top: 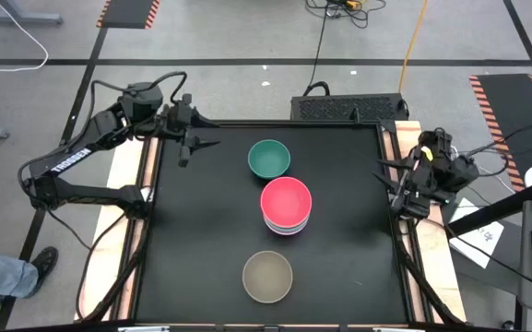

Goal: Nest bowls inside each other
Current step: Stack the dark green bowl on top of the light pink bowl

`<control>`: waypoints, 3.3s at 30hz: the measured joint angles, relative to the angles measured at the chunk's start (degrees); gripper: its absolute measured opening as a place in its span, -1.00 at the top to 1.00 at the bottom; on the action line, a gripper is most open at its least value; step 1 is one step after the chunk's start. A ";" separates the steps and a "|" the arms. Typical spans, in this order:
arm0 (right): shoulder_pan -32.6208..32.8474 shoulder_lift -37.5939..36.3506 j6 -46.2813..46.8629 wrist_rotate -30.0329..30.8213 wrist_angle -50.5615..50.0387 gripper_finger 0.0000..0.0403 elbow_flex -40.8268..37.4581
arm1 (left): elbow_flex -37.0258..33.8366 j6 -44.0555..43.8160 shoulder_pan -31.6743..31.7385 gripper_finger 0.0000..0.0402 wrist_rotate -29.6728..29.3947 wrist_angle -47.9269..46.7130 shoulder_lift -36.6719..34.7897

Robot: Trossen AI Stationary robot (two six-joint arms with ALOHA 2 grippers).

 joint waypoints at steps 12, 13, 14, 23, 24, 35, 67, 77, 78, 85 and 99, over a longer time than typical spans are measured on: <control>-19.87 19.10 0.76 0.06 4.82 0.23 2.81 | -0.02 -2.37 -2.46 -0.06 -2.61 0.43 -0.39; -21.01 21.74 0.73 0.06 5.08 0.23 3.81 | -0.02 -2.50 -2.70 -0.06 -2.76 0.43 -0.39; -22.01 24.31 0.71 0.05 5.26 0.23 5.01 | -0.02 -2.70 -3.00 -0.06 -2.76 0.43 -0.39; -24.62 40.92 0.07 0.03 6.20 0.34 20.89 | -0.02 -4.01 -5.69 -0.06 -3.18 0.50 -0.65; -24.43 42.21 -0.04 0.01 6.10 0.35 23.10 | -0.02 -4.04 -6.07 -0.06 -3.13 0.53 -0.68; -17.40 55.49 -10.53 -6.35 5.11 0.32 50.91 | 0.00 -2.66 -12.76 -0.06 -3.73 3.88 -1.57; -3.25 60.24 -10.05 -4.51 0.75 0.30 60.81 | 10.59 -5.09 6.29 -0.06 -12.82 -6.05 19.47; -4.23 60.42 -10.05 -4.51 0.73 0.30 60.81 | 11.11 -4.80 10.48 -0.06 -10.71 -7.64 25.79; -4.45 60.42 -10.07 -4.51 0.86 0.30 60.81 | 11.13 -4.55 10.44 -0.06 -8.92 -7.95 26.44; -5.56 60.40 -10.12 -4.51 1.78 0.30 60.81 | 11.10 -2.61 9.67 -0.06 -6.14 -11.11 34.07; -5.58 60.42 -9.44 -4.51 2.04 0.30 60.79 | 11.02 -1.46 8.33 -0.06 -4.84 -7.06 43.33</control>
